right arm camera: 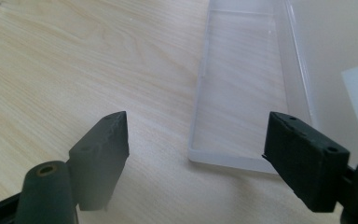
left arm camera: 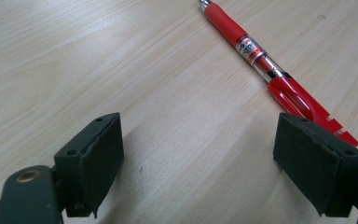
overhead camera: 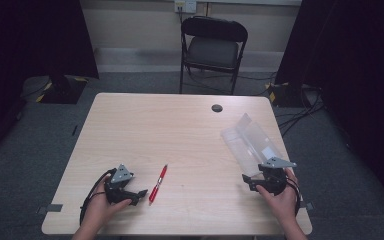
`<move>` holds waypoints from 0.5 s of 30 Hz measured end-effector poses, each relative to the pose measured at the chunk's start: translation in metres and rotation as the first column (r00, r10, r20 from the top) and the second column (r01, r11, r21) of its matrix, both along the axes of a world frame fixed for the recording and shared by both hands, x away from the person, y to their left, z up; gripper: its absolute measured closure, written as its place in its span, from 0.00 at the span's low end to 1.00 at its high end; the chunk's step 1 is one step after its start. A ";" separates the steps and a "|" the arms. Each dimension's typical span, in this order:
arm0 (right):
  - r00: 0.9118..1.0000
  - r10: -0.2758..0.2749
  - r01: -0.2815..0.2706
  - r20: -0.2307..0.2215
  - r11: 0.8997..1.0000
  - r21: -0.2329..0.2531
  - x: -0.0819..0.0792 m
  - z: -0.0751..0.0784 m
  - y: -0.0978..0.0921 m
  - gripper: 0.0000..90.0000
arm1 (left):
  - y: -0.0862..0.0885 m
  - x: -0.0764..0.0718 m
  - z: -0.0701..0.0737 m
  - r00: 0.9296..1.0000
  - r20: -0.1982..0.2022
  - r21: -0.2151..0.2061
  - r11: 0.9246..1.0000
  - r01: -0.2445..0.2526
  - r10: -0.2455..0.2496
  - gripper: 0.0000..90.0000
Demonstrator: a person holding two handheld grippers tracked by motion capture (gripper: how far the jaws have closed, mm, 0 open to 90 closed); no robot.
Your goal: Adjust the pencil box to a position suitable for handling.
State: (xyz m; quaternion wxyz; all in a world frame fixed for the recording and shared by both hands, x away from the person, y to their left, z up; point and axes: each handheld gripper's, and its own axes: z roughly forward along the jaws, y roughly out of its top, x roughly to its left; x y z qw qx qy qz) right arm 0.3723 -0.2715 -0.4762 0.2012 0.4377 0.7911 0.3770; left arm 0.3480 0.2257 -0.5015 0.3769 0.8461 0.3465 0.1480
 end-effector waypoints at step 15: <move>0.999 -0.025 0.026 -0.026 0.999 0.022 0.020 -0.009 0.006 0.40 | 0.000 0.000 0.000 1.000 0.000 0.000 1.000 0.000 0.000 0.17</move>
